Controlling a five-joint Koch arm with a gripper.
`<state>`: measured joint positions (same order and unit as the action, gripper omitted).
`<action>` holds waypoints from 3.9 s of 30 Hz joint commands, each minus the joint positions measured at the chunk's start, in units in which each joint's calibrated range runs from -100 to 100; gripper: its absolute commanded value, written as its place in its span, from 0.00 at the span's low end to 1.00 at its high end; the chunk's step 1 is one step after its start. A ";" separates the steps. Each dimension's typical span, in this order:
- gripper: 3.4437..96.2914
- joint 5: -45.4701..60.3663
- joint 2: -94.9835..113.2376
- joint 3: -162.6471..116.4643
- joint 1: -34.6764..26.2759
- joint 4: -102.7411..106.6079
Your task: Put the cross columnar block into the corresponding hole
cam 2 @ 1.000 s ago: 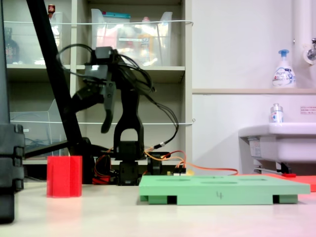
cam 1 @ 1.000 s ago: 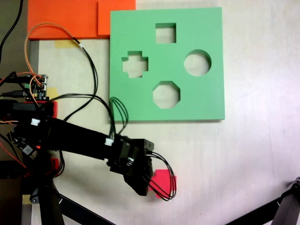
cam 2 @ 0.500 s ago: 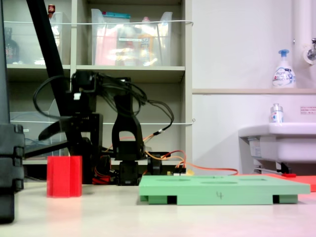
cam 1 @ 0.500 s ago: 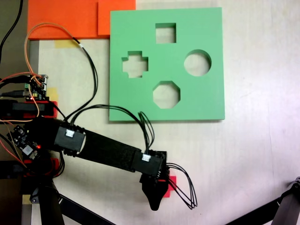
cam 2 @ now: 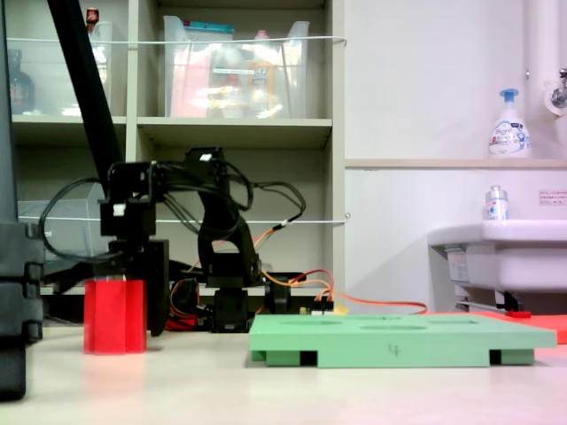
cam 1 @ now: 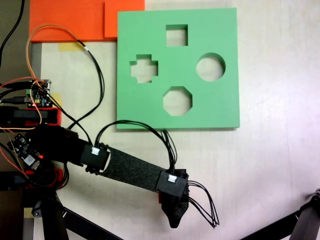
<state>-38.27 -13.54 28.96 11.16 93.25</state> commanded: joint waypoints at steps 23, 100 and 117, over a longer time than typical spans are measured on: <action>0.30 -5.67 31.42 3.25 -3.27 6.75; 0.70 -38.29 7.26 9.73 -39.66 6.75; 0.88 -24.81 49.58 14.51 -34.58 6.75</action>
<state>-69.04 27.36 39.05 -25.27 98.43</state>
